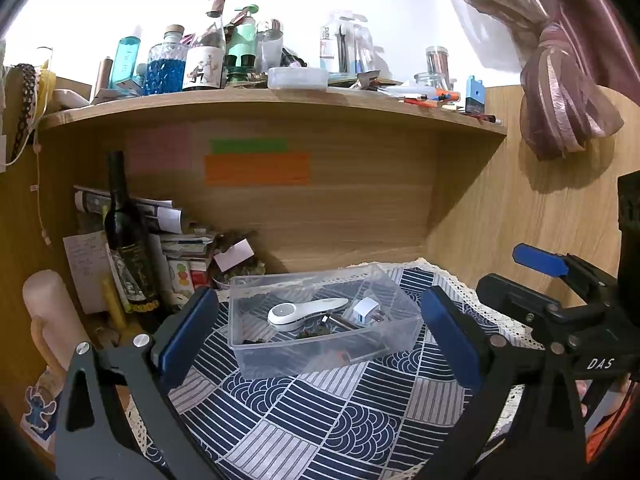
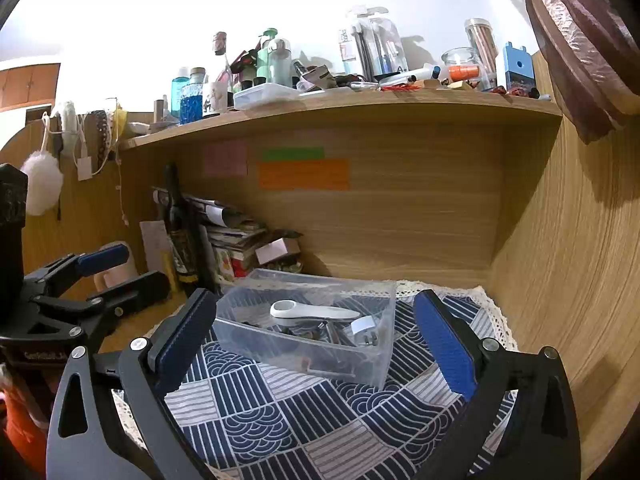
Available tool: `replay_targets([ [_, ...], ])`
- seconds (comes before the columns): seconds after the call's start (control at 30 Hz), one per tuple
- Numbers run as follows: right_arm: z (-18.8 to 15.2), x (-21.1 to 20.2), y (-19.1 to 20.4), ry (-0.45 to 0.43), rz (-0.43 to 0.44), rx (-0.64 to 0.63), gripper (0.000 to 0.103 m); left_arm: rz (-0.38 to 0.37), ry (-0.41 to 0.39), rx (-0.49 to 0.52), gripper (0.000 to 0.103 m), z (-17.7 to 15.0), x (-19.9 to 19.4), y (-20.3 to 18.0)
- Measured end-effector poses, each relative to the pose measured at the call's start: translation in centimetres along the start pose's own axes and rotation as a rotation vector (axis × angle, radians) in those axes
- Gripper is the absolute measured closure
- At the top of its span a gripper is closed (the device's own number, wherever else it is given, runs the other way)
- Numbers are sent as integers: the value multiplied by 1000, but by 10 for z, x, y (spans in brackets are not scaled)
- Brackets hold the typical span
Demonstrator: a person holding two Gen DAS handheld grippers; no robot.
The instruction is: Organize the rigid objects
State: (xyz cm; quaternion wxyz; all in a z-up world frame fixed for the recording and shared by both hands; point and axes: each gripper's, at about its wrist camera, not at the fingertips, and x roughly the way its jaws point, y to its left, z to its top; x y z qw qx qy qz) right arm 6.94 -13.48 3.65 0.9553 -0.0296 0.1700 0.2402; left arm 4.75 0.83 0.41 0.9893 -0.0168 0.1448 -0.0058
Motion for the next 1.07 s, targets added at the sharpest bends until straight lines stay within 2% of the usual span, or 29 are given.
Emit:
replay_targets([
  [0.77, -1, 4, 5, 9, -8, 3, 3, -4, -9, -12, 0, -1, -1, 3],
  [0.9, -1, 5, 5, 9, -7, 3, 3, 16, -18, -6, 0, -1, -1, 2],
  [1.07, -1, 8, 5, 11, -3, 4, 1, 4, -1, -15, 0, -3, 2, 4],
])
